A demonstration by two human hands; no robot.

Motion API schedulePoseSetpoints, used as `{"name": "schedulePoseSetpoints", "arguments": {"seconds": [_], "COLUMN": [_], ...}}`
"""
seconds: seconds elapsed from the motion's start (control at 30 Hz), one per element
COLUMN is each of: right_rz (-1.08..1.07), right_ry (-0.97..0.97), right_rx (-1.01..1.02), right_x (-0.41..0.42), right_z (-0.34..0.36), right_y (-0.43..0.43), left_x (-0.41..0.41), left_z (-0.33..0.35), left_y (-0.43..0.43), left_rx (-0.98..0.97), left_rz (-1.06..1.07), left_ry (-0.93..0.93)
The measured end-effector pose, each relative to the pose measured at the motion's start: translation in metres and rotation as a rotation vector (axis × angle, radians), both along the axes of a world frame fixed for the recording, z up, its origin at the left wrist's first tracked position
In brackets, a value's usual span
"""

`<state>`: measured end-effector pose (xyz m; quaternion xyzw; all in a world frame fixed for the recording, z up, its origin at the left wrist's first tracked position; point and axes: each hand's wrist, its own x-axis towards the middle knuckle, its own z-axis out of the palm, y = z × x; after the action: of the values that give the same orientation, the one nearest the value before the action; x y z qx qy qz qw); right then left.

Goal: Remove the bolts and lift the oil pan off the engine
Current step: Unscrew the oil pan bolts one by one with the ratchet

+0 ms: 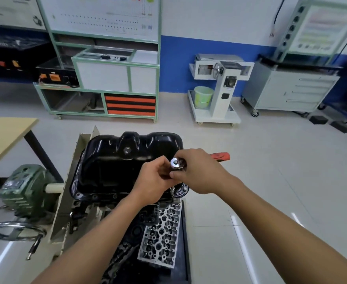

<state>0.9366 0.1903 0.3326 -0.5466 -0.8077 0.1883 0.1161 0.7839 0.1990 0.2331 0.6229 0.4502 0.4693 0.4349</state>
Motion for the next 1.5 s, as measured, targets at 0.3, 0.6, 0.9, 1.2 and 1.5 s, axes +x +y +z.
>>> {"name": "schedulePoseSetpoints", "arguments": {"seconds": [0.3,0.6,0.9,1.2,1.5], "right_rz": [-0.098,-0.026,0.538,0.150,0.047], "right_ry": [-0.106,-0.172,0.006,-0.146,-0.166], "right_rx": [-0.048,0.230,0.413,0.378,-0.096], "right_x": [-0.007,-0.008,-0.003,0.000,0.054], "right_z": [-0.012,-0.020,-0.036,-0.040,-0.003], "right_y": [-0.001,0.013,0.029,0.004,-0.022], "left_x": [0.010,0.016,-0.004,0.006,0.030], "left_z": [-0.014,-0.012,-0.012,-0.021,-0.026], "left_y": [0.001,-0.004,-0.005,-0.010,-0.011], "left_rx": [0.084,0.032,-0.083,-0.023,0.125], "left_rz": [0.124,0.091,-0.157,0.010,0.221], "left_ry": [0.096,-0.051,0.127,0.030,0.218]}}
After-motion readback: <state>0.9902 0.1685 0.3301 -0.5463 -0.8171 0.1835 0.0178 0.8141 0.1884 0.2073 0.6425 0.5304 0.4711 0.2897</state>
